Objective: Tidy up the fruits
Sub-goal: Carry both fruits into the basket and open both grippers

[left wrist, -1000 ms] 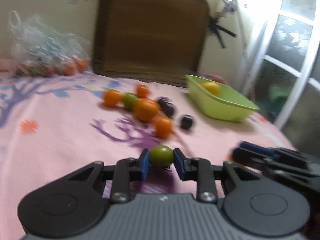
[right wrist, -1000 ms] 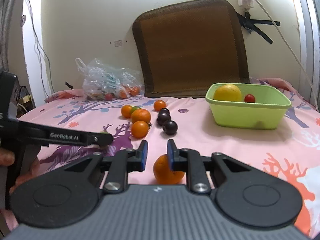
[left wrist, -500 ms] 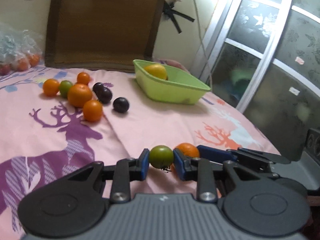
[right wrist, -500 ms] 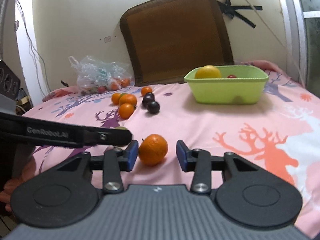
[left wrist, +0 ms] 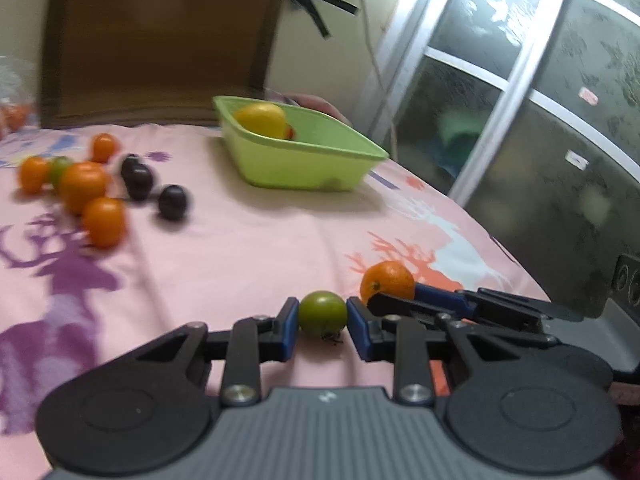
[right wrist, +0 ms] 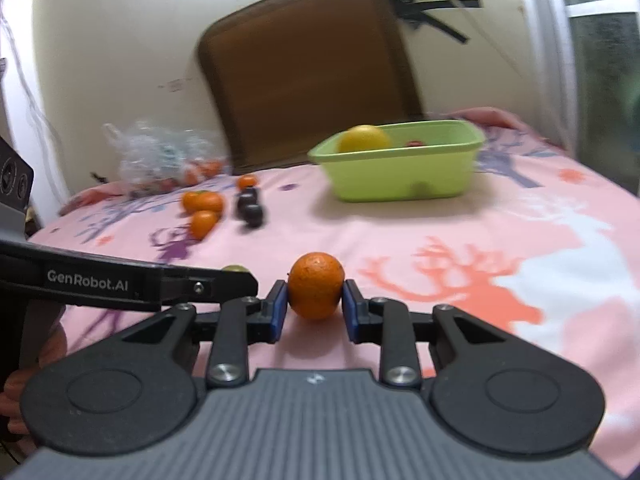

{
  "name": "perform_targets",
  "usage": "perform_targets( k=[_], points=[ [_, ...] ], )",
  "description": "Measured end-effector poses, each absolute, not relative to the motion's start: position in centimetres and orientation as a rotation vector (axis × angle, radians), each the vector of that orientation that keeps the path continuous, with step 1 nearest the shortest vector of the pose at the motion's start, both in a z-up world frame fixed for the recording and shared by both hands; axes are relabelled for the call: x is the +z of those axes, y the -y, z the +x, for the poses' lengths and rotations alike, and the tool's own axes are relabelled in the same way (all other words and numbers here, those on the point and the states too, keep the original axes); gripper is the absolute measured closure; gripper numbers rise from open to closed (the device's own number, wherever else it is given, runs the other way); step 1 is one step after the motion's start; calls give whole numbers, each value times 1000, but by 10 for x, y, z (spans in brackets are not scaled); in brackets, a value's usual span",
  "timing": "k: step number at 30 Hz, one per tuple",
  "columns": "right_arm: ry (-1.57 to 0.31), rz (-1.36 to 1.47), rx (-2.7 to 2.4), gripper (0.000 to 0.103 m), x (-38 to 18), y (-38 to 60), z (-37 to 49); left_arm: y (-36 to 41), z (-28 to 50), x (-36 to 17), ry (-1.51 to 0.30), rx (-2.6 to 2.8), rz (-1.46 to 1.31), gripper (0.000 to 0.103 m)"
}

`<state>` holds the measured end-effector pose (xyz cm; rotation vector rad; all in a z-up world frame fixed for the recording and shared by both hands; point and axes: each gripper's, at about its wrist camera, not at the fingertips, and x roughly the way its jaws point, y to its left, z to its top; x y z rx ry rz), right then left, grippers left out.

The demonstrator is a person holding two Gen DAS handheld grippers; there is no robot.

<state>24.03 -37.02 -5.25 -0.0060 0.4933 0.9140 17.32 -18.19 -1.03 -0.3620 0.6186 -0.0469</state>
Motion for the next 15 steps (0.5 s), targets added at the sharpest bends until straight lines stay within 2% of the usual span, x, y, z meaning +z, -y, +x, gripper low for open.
perform_targets(
  k=[8, 15],
  points=[
    [-496, 64, 805, 71, -56, 407, 267, 210, 210, -8, -637, -131, -286, 77],
    [-391, 135, 808, 71, -28, 403, 310, 189, 266, 30, -525, -64, -299, 76]
  ],
)
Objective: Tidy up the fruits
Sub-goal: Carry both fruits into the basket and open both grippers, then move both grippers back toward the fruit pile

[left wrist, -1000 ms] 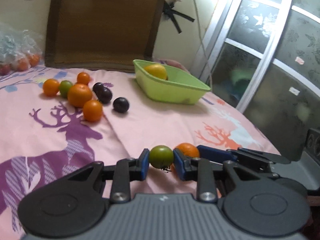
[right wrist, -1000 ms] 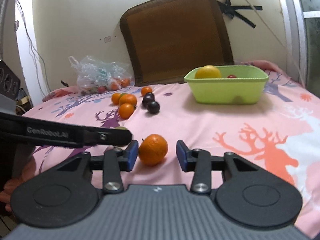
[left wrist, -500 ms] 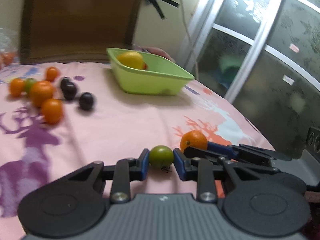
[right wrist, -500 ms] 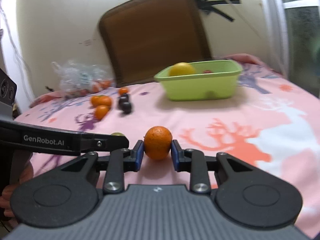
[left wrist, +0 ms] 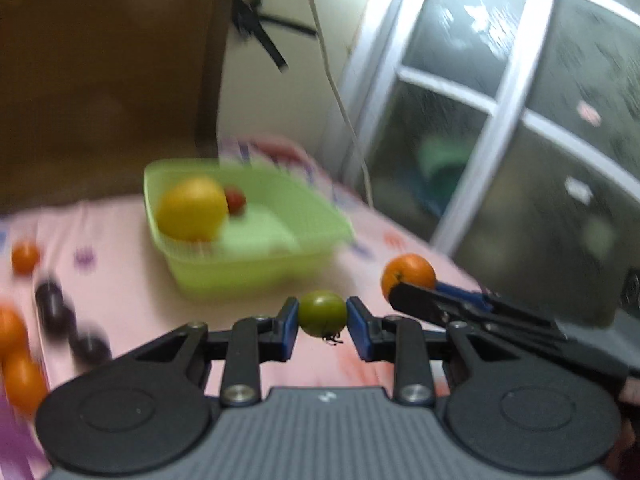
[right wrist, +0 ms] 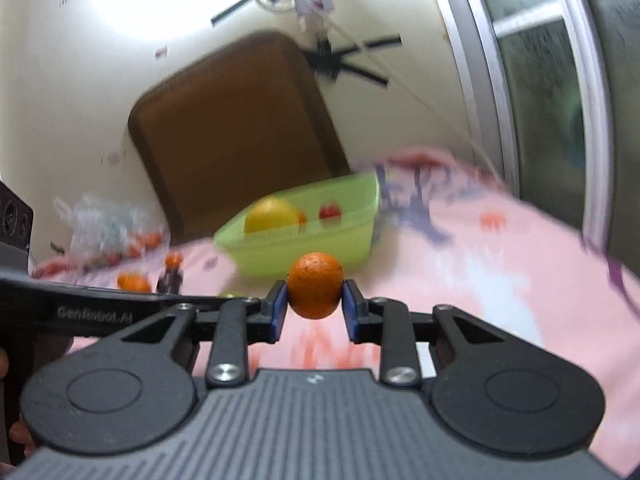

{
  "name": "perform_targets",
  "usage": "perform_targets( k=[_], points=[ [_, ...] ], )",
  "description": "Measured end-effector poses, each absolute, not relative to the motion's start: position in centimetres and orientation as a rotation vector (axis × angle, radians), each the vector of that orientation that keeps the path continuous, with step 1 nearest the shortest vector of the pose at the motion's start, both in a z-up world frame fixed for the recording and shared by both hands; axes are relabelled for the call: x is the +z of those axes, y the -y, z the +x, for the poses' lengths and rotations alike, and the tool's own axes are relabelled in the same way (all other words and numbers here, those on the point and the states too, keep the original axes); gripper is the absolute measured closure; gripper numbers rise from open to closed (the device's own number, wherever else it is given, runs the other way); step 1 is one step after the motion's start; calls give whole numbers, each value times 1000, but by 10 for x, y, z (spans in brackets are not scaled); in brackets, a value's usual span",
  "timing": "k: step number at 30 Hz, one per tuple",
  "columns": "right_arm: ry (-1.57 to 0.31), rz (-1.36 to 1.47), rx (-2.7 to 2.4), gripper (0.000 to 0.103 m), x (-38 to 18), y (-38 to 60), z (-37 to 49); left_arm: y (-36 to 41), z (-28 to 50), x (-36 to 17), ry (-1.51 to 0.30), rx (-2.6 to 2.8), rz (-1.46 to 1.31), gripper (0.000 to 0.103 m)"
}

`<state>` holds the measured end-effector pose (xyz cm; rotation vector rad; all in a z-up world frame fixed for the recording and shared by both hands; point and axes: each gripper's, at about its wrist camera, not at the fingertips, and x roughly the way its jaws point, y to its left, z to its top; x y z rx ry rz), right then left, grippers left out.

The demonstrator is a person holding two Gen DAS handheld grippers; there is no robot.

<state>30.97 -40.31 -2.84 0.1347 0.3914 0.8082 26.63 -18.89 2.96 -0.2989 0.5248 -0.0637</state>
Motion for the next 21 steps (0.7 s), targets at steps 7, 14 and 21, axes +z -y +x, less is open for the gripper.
perform_targets(
  k=[7, 14, 21],
  points=[
    [-346, 113, 798, 71, -17, 364, 367, 159, 327, 35, -519, 10, -346, 75],
    [-331, 120, 764, 63, -27, 355, 375, 151, 333, 26, -543, 47, -342, 66],
    [-330, 184, 754, 63, -21, 364, 363, 107, 264, 49, -423, 48, -423, 66]
  ],
)
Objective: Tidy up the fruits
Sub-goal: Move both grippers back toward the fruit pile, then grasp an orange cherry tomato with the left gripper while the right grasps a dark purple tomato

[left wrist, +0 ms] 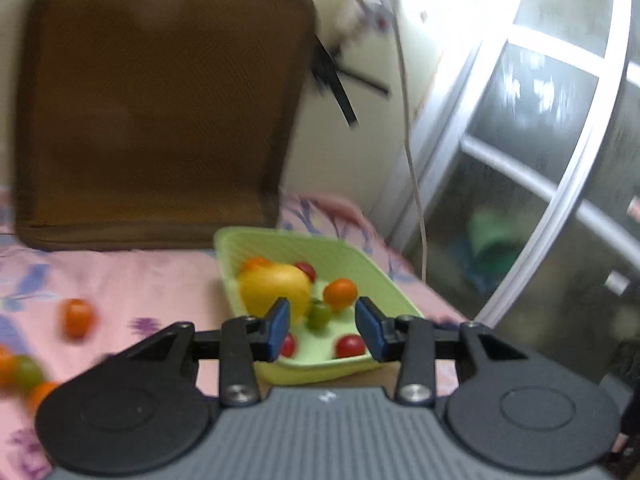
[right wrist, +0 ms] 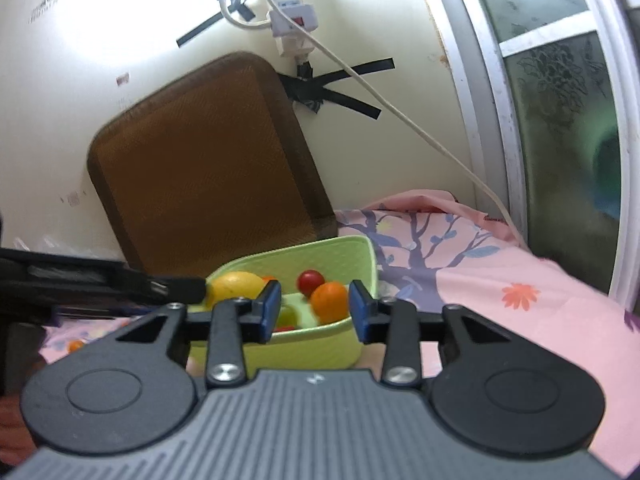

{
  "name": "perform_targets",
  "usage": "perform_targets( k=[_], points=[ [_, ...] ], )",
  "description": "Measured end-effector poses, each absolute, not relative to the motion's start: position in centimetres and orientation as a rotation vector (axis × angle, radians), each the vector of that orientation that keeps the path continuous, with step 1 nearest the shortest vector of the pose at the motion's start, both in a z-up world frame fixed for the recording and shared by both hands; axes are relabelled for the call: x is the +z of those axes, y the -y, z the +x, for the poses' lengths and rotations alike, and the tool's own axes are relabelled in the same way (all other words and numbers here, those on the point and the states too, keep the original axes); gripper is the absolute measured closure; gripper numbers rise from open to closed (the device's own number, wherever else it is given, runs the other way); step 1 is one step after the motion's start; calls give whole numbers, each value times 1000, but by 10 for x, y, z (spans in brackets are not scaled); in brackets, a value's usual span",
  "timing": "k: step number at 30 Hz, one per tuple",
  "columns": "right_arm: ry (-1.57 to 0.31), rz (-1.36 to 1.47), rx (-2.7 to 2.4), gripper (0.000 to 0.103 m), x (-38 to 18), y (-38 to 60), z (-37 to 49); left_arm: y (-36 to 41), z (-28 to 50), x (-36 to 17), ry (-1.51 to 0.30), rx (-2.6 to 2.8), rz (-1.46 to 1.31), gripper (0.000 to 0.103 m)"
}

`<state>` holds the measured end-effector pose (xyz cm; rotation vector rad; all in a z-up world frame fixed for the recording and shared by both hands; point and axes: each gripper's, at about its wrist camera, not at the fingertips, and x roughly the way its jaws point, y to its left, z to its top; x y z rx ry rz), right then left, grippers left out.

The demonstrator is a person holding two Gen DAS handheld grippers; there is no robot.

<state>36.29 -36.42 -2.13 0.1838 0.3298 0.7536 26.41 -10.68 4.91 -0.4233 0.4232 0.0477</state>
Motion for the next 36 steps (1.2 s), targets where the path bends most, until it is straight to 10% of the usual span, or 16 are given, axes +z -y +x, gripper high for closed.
perform_targets(
  k=[13, 36],
  points=[
    [-463, 37, 1092, 64, -33, 282, 273, -1, 94, 0, -413, 431, -618, 66],
    [-688, 86, 1098, 75, -46, 247, 310, 74, 178, -14, -576, 244, -319, 71]
  ],
)
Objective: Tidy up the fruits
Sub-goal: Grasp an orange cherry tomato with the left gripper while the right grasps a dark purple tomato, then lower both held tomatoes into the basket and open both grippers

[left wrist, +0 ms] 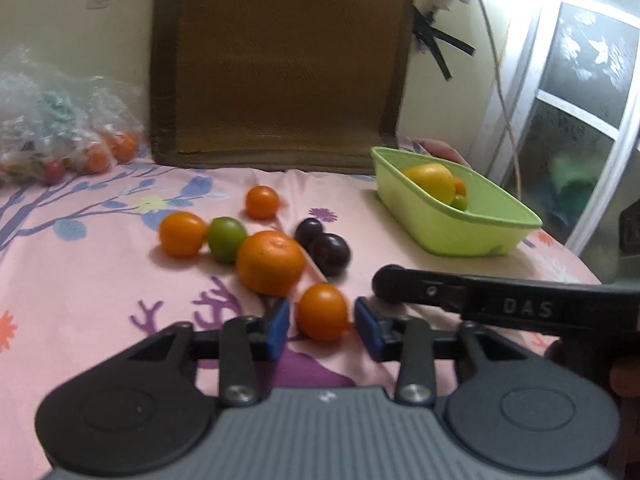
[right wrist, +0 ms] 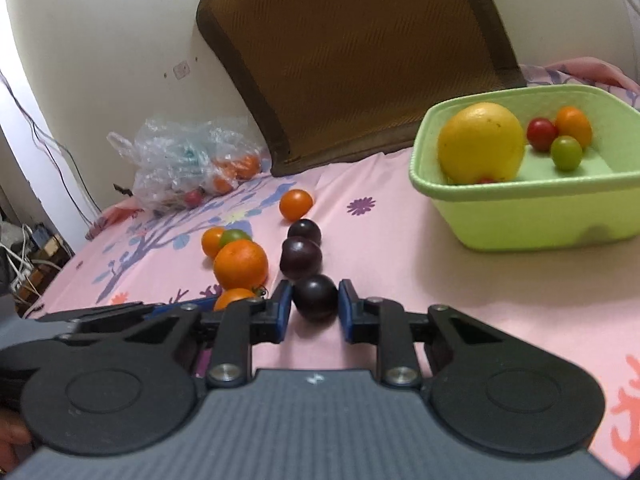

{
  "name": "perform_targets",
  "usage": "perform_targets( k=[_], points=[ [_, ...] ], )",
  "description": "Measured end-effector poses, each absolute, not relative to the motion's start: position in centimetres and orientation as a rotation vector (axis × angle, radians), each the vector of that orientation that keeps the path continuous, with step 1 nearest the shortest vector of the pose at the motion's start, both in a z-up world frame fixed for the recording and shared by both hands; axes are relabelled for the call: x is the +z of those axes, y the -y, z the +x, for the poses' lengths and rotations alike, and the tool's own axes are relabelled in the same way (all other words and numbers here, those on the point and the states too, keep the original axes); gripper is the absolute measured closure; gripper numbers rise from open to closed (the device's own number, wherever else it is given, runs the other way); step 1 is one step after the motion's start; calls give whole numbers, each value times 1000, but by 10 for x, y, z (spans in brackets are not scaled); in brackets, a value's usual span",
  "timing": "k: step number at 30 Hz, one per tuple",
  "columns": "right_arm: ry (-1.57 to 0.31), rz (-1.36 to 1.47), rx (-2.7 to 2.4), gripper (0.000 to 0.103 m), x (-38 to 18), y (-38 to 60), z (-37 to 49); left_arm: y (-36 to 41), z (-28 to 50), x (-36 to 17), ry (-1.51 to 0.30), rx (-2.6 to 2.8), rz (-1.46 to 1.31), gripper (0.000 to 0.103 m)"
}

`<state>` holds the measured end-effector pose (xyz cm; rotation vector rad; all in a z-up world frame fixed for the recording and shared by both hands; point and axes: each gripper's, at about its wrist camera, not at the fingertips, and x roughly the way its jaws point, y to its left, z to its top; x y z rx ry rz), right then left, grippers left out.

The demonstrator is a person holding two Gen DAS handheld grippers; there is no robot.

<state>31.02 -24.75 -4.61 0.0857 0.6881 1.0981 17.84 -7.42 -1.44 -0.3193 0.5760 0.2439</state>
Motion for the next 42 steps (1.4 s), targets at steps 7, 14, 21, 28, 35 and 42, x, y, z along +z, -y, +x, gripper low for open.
perform_targets(
  k=[7, 14, 21, 28, 35, 42],
  points=[
    [-580, 43, 1021, 75, -44, 297, 295, 97, 177, -5, -526, 156, -366, 74],
    [-530, 23, 915, 75, -46, 352, 293, 157, 199, -6, -569, -10, -308, 74],
    [-479, -70, 842, 75, -53, 377, 281, 195, 205, -17, -596, -32, -194, 73],
    [-506, -77, 841, 72, -56, 374, 284, 196, 201, -16, -588, -9, -179, 71],
    [-475, -67, 845, 75, -55, 377, 279, 193, 206, -11, -572, -27, -197, 74],
    [-348, 42, 807, 75, -32, 374, 300, 167, 249, 22, -496, -5, -269, 74]
  ],
)
